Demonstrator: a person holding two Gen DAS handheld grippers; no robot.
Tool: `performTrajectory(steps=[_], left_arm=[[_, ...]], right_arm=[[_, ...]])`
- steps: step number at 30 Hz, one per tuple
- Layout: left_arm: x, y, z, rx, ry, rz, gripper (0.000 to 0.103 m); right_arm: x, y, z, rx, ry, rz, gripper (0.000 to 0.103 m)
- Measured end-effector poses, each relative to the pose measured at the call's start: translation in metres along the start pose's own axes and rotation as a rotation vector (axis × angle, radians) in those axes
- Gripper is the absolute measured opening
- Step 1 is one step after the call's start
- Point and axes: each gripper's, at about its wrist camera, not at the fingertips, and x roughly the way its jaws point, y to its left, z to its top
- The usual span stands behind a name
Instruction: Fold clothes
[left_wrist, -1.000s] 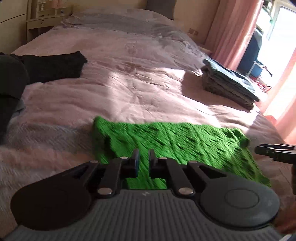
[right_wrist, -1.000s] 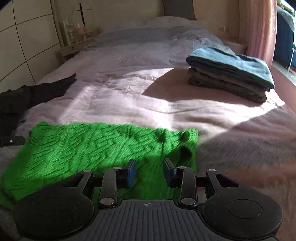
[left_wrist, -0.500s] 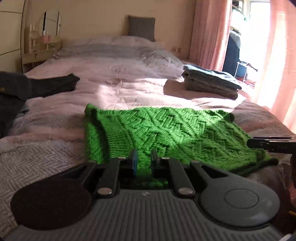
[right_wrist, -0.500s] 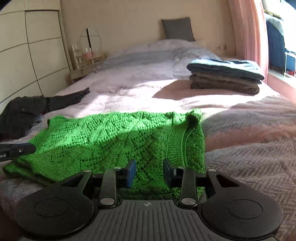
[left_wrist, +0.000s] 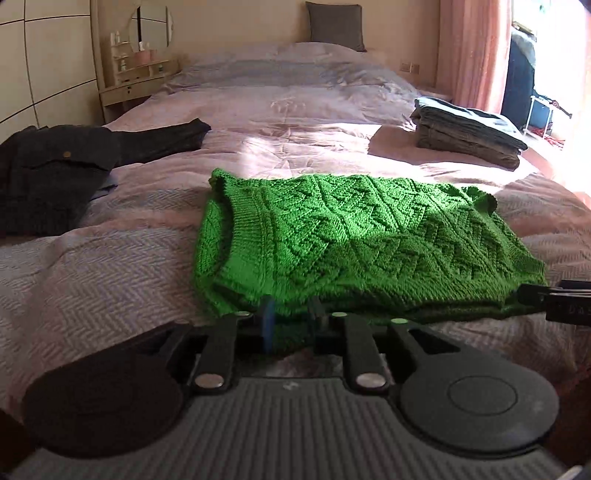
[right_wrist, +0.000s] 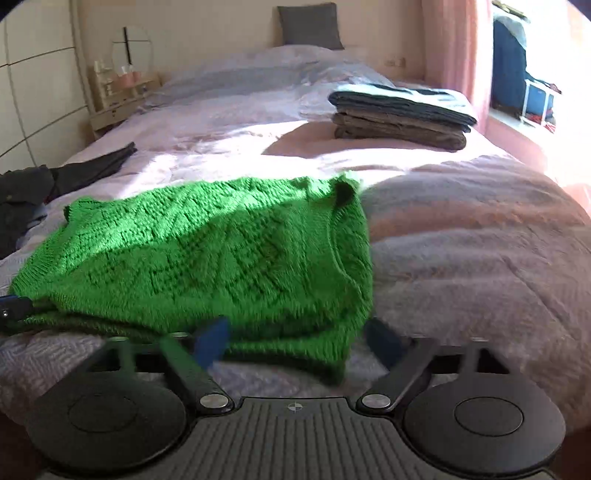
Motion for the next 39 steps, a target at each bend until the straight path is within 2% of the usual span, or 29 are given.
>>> performTrajectory(steps=[1,6,15,28,39], left_arm=[[-0.007,-0.002,-0.003,0.000,0.009,0.016,0.037],[-0.037,-0.009,-0.022,0.005,0.038,0.054,0.043],[-0.093,-0.017,-0.035,0.004,-0.020,0.072,0.055],[-0.154,-0.009,-0.051,-0.036,-0.091,0.109,0.055],[-0.180,0.001,-0.041,-0.043,-0.155,0.119,0.056]], right_arm=[[-0.006,0.000,-0.005,0.011,0.027,0.005,0.096],[-0.046,0.004,-0.023,0.046,0.002,0.052,0.096],[-0.095,0.020,-0.036,0.044,-0.041,0.049,0.096],[-0.133,0.039,-0.048,0.002,-0.082,0.065,0.096],[-0.142,0.058,-0.036,-0.079,-0.113,0.070,0.096]])
